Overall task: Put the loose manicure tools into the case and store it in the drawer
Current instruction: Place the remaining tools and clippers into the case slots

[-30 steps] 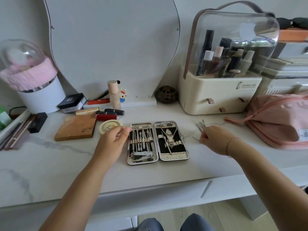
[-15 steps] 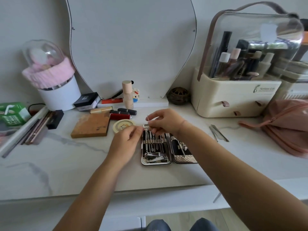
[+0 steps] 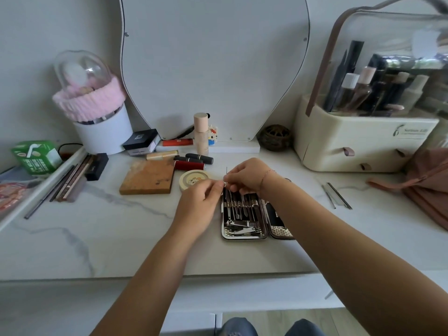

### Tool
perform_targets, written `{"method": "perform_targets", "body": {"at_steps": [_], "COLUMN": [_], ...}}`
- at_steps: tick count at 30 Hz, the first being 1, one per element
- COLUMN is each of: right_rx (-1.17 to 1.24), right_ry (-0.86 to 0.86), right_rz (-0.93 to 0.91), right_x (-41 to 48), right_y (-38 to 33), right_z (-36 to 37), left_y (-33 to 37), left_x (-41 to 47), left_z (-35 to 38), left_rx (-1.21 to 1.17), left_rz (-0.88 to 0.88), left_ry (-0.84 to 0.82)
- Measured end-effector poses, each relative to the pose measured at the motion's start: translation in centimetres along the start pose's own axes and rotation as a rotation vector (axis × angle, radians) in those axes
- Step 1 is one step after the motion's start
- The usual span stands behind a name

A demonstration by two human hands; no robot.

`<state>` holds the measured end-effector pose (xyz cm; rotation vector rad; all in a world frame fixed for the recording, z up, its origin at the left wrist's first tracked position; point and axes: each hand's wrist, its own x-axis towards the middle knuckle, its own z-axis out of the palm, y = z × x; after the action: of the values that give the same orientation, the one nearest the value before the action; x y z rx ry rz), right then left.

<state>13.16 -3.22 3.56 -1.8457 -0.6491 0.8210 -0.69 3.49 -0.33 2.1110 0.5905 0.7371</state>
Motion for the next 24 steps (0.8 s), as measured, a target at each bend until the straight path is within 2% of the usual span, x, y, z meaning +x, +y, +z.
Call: {"method": "perform_targets", "body": {"at_steps": [5, 9, 12, 18, 22, 24], "right_rx": [-0.097, -0.298, -0.435, -0.565, -0.481, -0.490], "right_ry": [-0.131, -0.171, -0.162, -0.109, -0.057, 0.019], "right_rz": [0.064, 0.095, 0.069, 0.002, -0.074, -0.175], "right_x": [-0.22, 0.06, -0.07, -0.43, -0.75, -0.83], "right_y": [-0.65, -0.96, -1.07, -0.92, -0.40, -0.25], "right_z": [-0.48, -0.83, -0.70, -0.17, -0.31, -0.62], "left_y": [0.03, 0.06, 0.09, 0.26, 0.29, 0.24], "left_x": [0.04, 0.09, 0.08, 0.00, 0.01, 0.08], "left_z": [-0.02, -0.01, -0.05, -0.12, -0.13, -0.10], "left_rx": [0.009, -0.014, -0.021, -0.053, -0.063, -0.077], "left_rz": [-0.003, -0.009, -0.016, -0.021, -0.017, -0.023], "left_ry": [0.002, -0.002, -0.008, -0.007, 0.019, 0.022]}}
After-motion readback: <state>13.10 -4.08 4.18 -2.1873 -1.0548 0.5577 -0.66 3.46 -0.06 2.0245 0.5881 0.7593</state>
